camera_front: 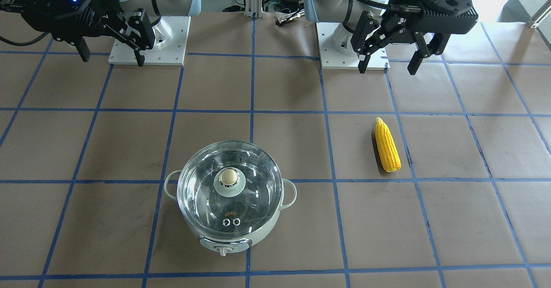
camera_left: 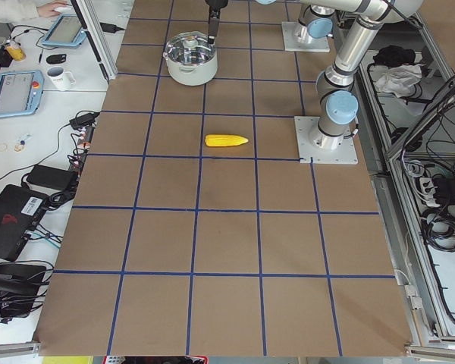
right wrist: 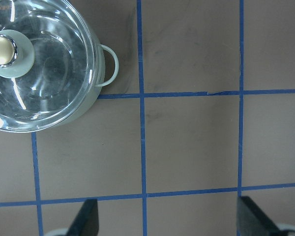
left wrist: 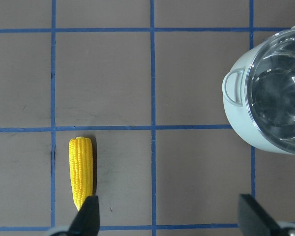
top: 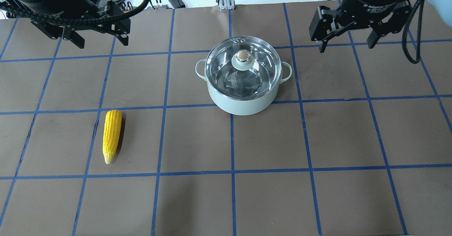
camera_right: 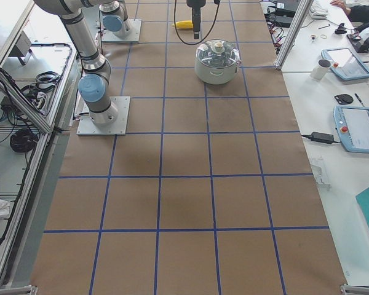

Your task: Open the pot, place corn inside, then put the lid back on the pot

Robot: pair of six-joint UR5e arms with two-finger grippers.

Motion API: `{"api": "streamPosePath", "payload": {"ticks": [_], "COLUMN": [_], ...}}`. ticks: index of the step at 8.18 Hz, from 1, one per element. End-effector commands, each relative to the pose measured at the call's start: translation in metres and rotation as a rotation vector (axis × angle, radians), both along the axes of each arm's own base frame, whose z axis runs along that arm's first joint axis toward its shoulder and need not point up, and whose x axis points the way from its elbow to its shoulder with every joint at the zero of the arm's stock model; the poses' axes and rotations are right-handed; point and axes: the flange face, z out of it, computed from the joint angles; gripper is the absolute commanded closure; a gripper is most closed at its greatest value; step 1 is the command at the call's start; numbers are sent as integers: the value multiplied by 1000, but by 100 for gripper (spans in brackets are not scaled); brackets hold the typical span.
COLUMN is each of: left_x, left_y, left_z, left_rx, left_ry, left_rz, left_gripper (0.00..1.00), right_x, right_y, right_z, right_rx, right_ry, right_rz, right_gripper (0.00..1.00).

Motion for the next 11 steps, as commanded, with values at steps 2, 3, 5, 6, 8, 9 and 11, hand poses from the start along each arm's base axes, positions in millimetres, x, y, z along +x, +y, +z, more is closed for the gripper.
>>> {"api": "streamPosePath", "payload": {"ticks": [2,3,5,6,8,9,11], "left_x": [0,0,8,9,12,36,130], "left_y": [-2,-11,-23,-35,-65,-75,-84], "left_z": [-4,-12,-35,-53,-101,-124,-172], "left_rx": [7,23,71,100,164,212,310], "left_ry": [-1,-2,-6,-9,-11,-32,-41], "left_rz": [-6,-5,13,15,18,59,212], "left_gripper": [0,0,0,0,0,0,0], "right_x": [0,0,0,0,0,1,1], "right_y": [0,0,0,0,1,1,0], "right_z": [0,0,-1,-2,-8,-9,-10], "right_rx": [1,3,4,4,18,17,17], "right_ry": [0,0,2,0,-3,-6,-10], "right_rz": [0,0,0,-1,-6,-3,-1], "right_gripper": [0,0,0,0,0,0,0]}}
